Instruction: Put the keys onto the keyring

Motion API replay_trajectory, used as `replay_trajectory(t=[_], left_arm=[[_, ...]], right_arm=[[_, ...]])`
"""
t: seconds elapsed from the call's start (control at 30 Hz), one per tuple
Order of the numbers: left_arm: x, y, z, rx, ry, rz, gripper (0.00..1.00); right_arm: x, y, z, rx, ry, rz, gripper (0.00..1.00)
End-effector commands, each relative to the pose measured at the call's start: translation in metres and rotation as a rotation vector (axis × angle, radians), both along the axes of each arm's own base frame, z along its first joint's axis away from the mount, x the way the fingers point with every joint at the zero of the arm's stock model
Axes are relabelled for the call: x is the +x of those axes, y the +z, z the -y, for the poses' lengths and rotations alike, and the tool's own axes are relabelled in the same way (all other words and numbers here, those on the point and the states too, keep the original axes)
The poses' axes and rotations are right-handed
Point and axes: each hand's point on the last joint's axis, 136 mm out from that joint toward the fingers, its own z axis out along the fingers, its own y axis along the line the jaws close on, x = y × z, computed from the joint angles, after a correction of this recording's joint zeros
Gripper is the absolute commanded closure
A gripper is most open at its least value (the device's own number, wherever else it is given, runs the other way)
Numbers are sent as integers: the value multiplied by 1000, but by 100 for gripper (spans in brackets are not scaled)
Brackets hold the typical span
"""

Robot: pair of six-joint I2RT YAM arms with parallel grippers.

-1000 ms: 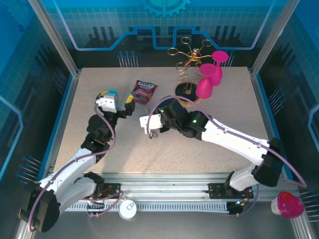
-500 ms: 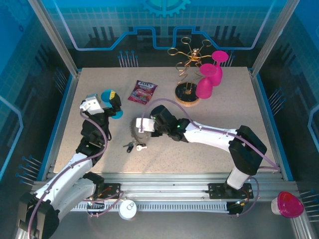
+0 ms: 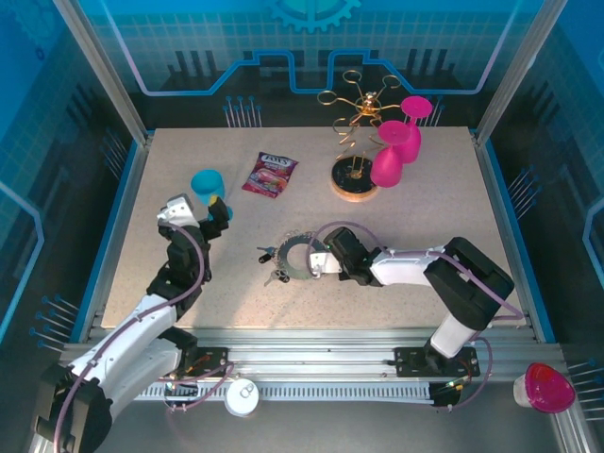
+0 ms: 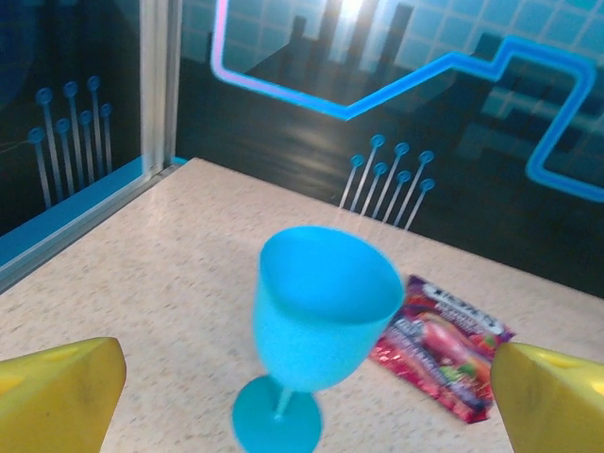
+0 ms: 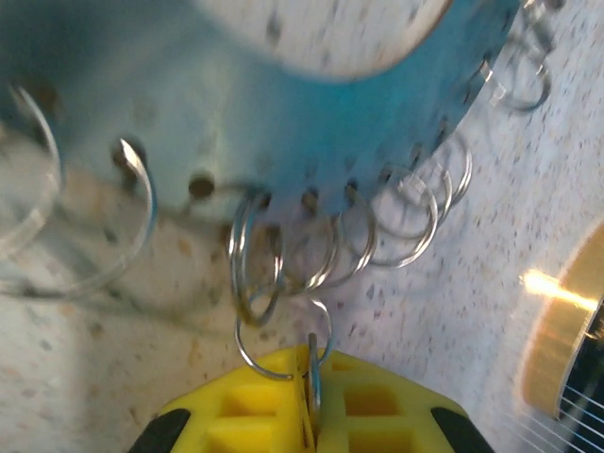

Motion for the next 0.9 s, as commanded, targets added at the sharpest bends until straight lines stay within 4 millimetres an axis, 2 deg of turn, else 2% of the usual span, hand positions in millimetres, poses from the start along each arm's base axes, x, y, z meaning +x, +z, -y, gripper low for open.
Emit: replay_trajectory(t=[0.0,0.07,0.17,0.27,0.37,0.47,0.5,0.6,0.63,0.67,0.77,0.83,0.87], left_arm=[[-12,-5,-20,21,104,-10,1],[-14,-6,-23,42,116,-18,1],[-19,-9,-31,70,160,-30,1],[-22,-13,-36,90,183,-45,1],[-24,-19,-40,111,199,-65,1],[-25,-25,-43,147,209,-82,1],[-25,-27,-44,160,214,-89,1],[-19,-30,-43,227,190,-113,1],[-16,-29,-42,245,180,-120,1],[-11,-30,-40,263,157,-125,1],[3,-36,-31,283,71,-145,1],[13,-46,-28,282,15,-170,1],[19,-51,-26,271,-15,-180,1]], right_arm=[[19,7,22,-127,-20,139,97],[21,8,34,-144,-57,150,94],[23,9,53,-162,-108,170,81],[27,11,72,-182,-173,179,63],[32,17,87,-175,-242,190,49],[34,31,96,-101,-313,216,31],[35,38,98,-59,-336,223,28],[39,76,101,174,-450,251,18],[40,90,102,306,-512,238,14],[40,105,104,466,-575,216,1],[40,134,116,966,-701,137,0],[46,138,146,1167,-787,217,0],[47,133,159,1207,-816,268,0]])
